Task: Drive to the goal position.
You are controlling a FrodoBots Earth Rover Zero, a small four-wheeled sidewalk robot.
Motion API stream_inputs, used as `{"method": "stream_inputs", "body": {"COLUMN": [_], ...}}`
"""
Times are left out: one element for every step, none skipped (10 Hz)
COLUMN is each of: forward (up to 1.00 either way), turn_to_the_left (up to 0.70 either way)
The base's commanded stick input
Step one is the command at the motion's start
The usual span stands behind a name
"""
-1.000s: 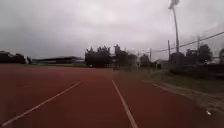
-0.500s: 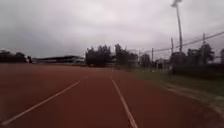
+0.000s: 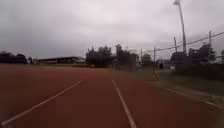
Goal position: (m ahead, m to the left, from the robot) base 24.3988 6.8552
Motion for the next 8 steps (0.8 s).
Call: {"method": "stream_inputs", "body": {"forward": [0.70, 0.70, 0.70, 0.70, 0.70, 0.70, 0.70, 0.70], "turn_to_the_left": [0.00, 0.00, 0.00, 0.00, 0.00, 0.00, 0.00, 0.00]}}
